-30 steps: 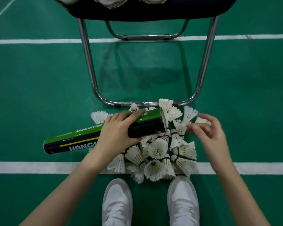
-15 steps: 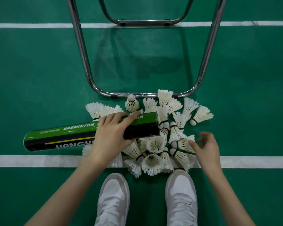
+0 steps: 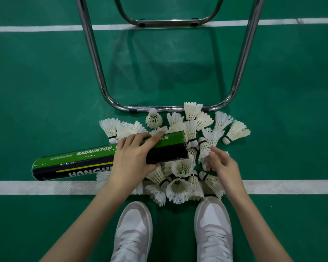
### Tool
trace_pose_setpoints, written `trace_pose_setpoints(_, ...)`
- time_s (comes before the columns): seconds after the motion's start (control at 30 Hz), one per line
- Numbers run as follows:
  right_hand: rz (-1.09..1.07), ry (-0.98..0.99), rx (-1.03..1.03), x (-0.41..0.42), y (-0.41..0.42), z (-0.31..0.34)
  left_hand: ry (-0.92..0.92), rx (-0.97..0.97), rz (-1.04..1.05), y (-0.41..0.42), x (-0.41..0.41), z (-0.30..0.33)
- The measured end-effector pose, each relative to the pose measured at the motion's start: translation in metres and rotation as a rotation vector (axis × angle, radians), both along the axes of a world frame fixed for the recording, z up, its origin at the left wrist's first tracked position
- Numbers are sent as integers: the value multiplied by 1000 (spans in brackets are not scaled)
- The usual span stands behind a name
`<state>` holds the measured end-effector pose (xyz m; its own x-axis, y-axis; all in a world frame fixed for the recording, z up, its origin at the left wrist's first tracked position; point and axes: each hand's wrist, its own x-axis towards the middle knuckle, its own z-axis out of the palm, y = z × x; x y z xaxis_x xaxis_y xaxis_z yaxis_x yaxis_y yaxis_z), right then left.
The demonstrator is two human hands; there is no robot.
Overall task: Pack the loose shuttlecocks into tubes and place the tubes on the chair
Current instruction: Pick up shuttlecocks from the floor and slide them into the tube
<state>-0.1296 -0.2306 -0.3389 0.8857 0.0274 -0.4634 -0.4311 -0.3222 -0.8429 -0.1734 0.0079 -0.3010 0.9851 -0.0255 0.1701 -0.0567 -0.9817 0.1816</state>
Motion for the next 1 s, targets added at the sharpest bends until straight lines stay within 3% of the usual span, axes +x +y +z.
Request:
trace_pose_setpoints(0.23,-60,-247,-64,-4,-8,35,14,-19,7,-3,-1,-1)
trace_pose_setpoints(0.4,-27,-322,9,-3,-2,64,7,-14,10,-3,-2,0)
trace_pose_setpoints(0.83,79,-211,273,-13,33,71,41,-13,19,-7,-4,5)
trace_pose_setpoints(1.0,87,-221,235,-18,49,65,18,-4,6,-12,-7,6)
